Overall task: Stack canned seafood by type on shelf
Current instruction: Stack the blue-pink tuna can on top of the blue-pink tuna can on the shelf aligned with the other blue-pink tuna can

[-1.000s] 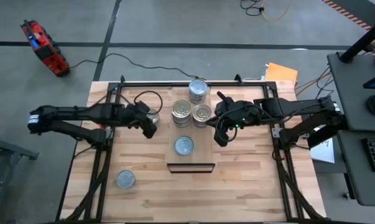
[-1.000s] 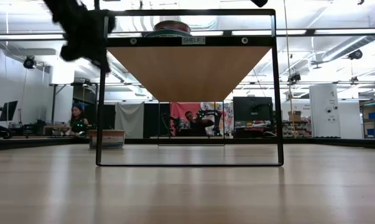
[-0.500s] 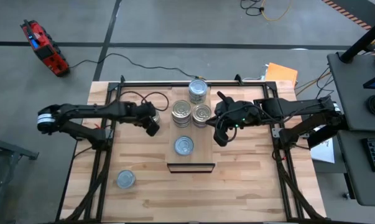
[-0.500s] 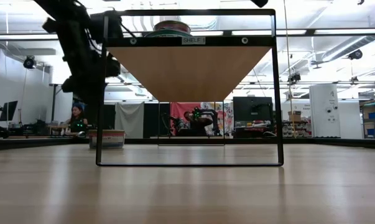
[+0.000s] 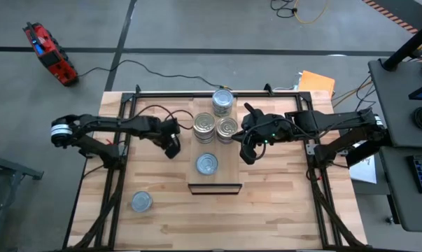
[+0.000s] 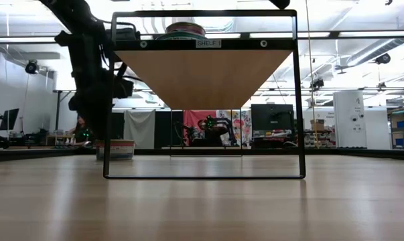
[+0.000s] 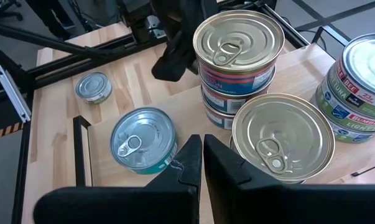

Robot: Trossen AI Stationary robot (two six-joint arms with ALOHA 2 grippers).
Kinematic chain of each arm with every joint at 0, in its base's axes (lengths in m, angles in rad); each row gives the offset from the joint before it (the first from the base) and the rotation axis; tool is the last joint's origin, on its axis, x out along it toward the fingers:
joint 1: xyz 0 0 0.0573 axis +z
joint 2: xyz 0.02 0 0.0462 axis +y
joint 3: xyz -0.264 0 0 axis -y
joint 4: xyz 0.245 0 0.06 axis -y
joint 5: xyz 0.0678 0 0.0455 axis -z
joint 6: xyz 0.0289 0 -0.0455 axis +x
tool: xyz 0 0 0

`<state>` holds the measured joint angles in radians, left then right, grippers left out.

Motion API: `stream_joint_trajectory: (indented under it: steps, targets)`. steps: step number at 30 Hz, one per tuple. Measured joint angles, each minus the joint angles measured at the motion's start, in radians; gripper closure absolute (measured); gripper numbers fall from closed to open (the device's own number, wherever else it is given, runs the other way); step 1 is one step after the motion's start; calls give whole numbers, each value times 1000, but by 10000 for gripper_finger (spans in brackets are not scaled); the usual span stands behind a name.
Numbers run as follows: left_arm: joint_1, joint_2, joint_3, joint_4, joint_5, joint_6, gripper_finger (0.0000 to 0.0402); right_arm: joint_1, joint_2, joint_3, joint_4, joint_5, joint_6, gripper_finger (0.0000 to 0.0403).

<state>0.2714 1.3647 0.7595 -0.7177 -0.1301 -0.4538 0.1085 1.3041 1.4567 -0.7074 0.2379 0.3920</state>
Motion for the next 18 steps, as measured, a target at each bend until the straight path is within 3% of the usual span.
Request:
stream_joint_trajectory:
  steps: [5,8,18]
  targets:
    - [-10,-5,-1,-1,115,-1,401,0,0,0,0,0,-8,394]
    - [-28,-23,-1,0,120,-19,401,0,0,0,-1,0,-10,394]
    - [34,-66,7,89,-88,92,401,0,1,-3,-21,0,-10,394]
